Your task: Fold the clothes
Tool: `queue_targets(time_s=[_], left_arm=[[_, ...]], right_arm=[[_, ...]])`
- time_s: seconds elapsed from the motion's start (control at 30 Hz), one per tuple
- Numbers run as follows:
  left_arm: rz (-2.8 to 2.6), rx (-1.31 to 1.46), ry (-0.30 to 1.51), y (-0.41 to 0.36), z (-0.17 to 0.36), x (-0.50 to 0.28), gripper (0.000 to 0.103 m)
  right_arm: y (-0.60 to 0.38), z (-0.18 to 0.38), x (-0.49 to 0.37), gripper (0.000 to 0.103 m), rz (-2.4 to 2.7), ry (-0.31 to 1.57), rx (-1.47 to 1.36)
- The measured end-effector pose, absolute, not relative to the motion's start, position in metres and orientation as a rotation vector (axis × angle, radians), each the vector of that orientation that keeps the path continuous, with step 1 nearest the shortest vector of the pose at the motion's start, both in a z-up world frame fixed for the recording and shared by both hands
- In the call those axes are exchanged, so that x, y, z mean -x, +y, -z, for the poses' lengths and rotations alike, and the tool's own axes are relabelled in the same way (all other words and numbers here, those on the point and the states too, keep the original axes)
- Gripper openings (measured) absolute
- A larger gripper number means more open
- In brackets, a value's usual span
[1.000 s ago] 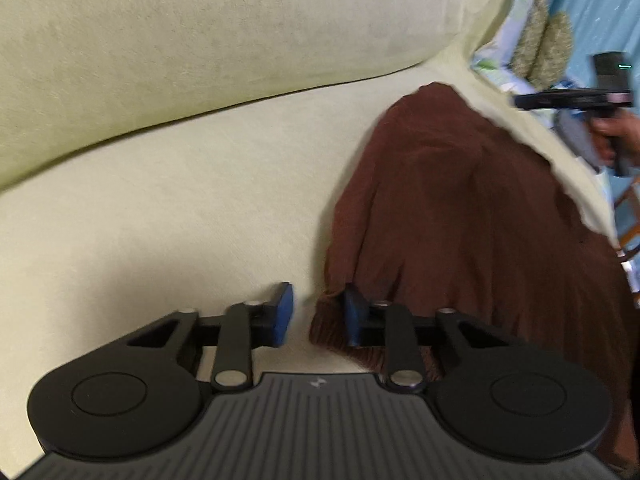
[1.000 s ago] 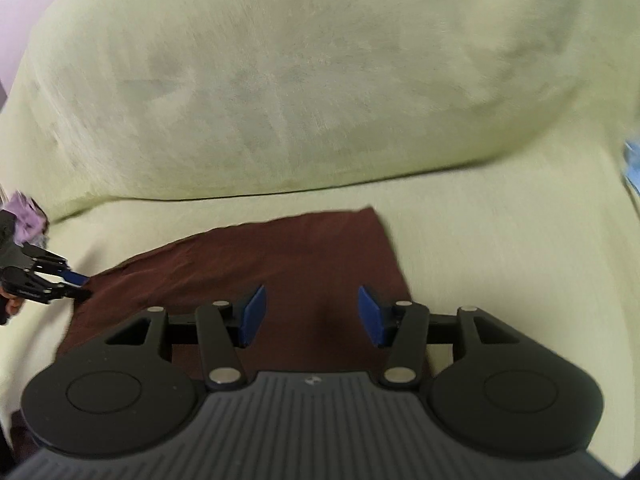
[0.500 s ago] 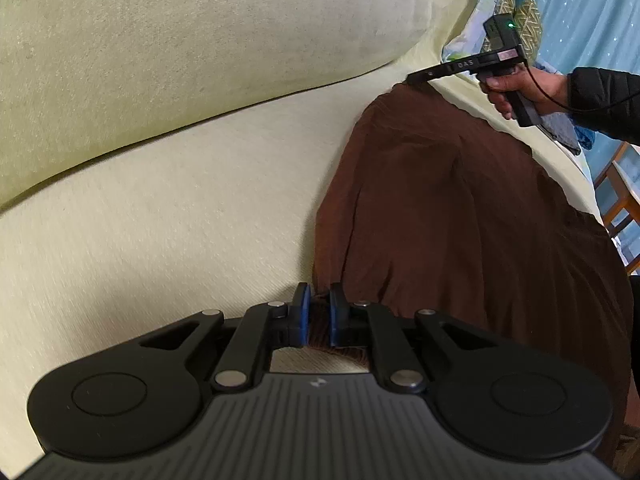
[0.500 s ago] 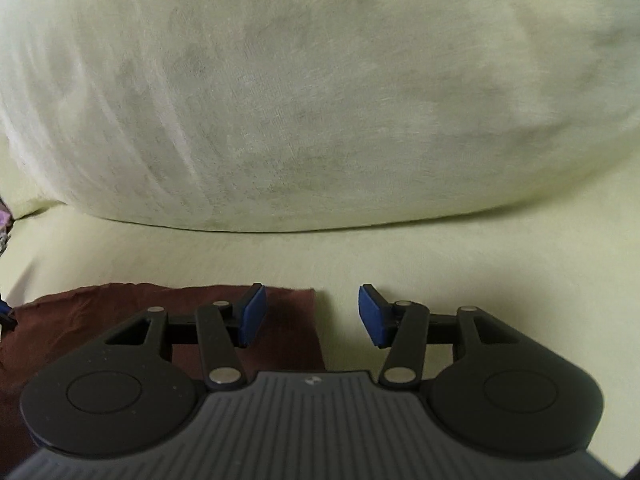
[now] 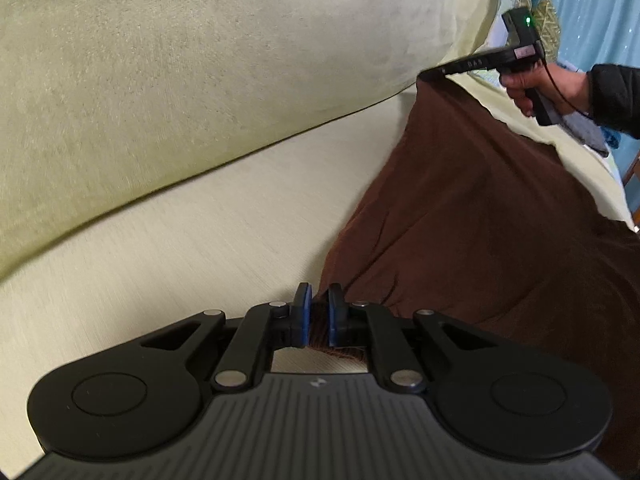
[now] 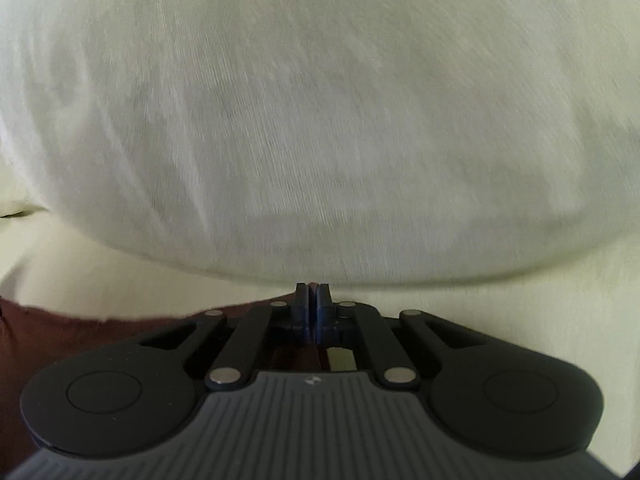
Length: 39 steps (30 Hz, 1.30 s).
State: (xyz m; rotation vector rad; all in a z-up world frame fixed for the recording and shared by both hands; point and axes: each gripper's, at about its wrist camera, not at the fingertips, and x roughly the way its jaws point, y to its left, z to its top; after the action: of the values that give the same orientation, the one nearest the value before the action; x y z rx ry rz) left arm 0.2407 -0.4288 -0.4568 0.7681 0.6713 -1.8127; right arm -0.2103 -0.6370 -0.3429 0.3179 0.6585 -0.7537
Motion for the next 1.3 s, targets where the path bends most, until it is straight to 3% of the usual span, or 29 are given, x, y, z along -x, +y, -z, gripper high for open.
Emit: queue_targets(time_s=[0.33,0.4,0.47,0.63,0.73,0.93,1.17,1.3], left_arm=[[1.764,-0.753,0.680,-0.439,0.470,-0.242,0.009],[1.749,-0.742,0.688,-0.437,0.469,-0.241,0.016],[1.730,-0.725,0.700,-0.435,0.467,-0.241,0.032],[1.669,-0.665,0.715,-0.415,0.450,-0.245,0.035],[1.645,-0.648,0.713,-0.399,0.440,-0.244,0.035],[1.658,-0.617,0.704,-0.326,0.406,-0.207,0.039],[1.723,-0.616,0.714,-0.254,0.389,-0.130,0.047],[1.803,-0.602,0.794,-0.220,0.395,-0.070,0.049]], right_arm=[[-0.635,0.369,0.188,0.002,0.818,0.740,-0.279],[-0.635,0.374,0.191,0.013,0.827,0.731,-0.314],[-0.634,0.368,0.199,0.023,0.853,0.671,-0.358],[-0.602,0.332,0.232,0.031,0.909,0.540,-0.410],[-0.560,0.308,0.262,0.038,0.916,0.519,-0.448],[-0.471,0.276,0.349,0.042,0.868,0.573,-0.540],[-0.337,0.282,0.437,0.048,0.841,0.688,-0.628],[-0.293,0.295,0.459,0.050,0.837,0.649,-0.709]])
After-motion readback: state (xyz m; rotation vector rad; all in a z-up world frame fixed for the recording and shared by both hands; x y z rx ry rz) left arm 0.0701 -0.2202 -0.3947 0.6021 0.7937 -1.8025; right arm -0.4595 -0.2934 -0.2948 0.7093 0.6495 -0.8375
